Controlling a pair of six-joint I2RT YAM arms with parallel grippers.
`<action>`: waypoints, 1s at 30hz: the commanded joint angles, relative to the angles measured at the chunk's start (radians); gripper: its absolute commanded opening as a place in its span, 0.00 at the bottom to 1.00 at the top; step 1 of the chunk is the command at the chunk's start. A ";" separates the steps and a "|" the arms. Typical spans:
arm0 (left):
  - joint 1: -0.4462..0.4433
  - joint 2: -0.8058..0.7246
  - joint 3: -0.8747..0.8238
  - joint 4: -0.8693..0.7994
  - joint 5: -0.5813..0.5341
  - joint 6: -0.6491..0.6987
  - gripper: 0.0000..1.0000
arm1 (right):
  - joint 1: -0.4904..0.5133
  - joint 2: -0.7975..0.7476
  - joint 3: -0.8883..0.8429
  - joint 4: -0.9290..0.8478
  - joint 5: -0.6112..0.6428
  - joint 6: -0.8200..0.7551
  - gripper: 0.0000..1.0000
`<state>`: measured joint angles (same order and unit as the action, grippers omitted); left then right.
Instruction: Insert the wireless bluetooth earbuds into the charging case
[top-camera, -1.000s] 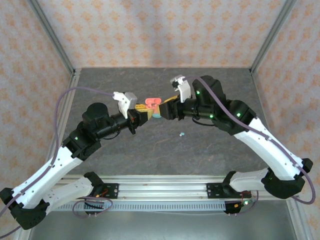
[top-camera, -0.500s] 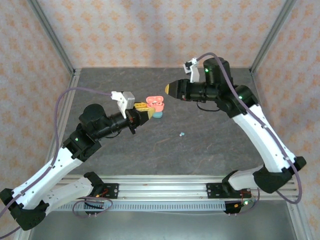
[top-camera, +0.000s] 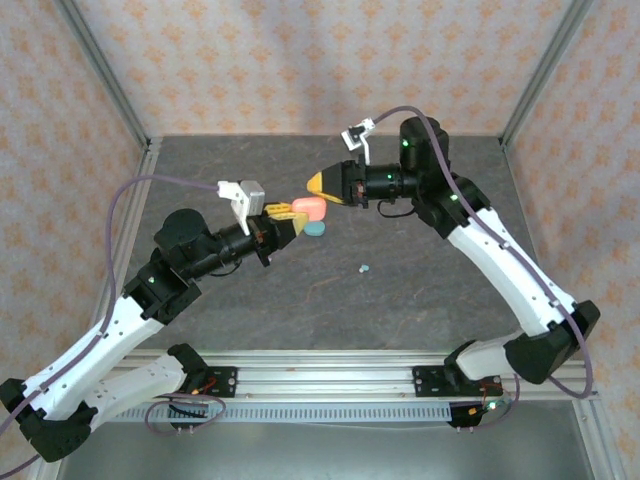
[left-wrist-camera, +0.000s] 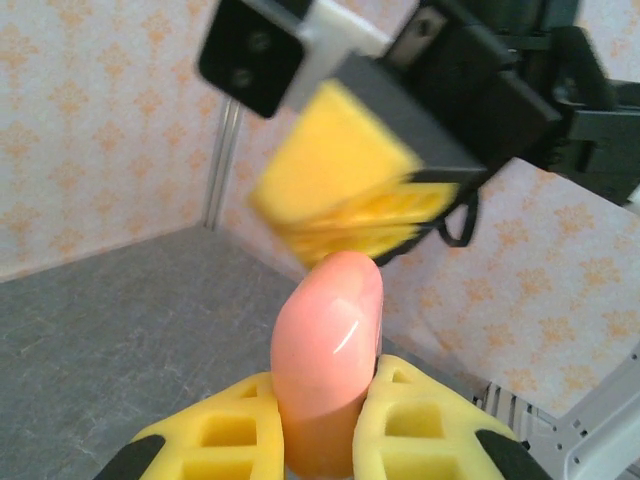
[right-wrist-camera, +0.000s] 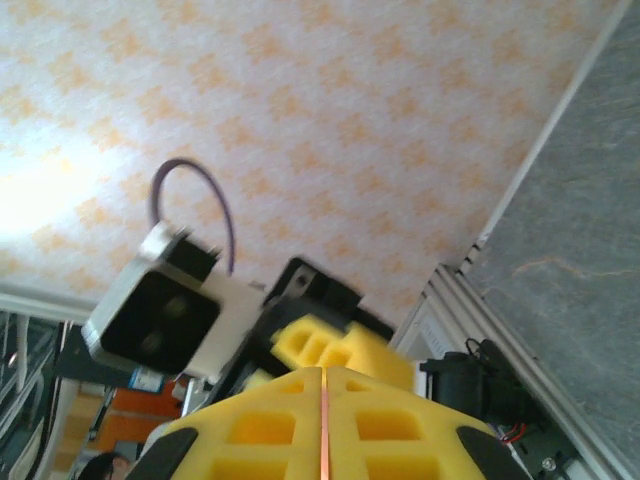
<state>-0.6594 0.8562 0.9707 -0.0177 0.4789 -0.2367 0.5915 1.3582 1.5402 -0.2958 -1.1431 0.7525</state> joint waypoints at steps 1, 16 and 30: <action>0.001 -0.003 -0.008 0.031 -0.053 -0.039 0.00 | 0.013 -0.058 -0.015 0.015 -0.078 -0.015 0.10; 0.148 0.009 -0.106 -0.128 -0.206 -0.201 0.00 | -0.057 0.065 0.175 -0.662 0.630 -0.382 0.35; 0.487 0.620 -0.017 -0.093 0.064 -0.342 0.01 | -0.048 0.567 0.169 -0.425 0.652 -0.877 0.59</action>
<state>-0.1940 1.3991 0.8906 -0.1318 0.4683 -0.5613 0.5377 1.8828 1.7096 -0.7998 -0.5117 0.0654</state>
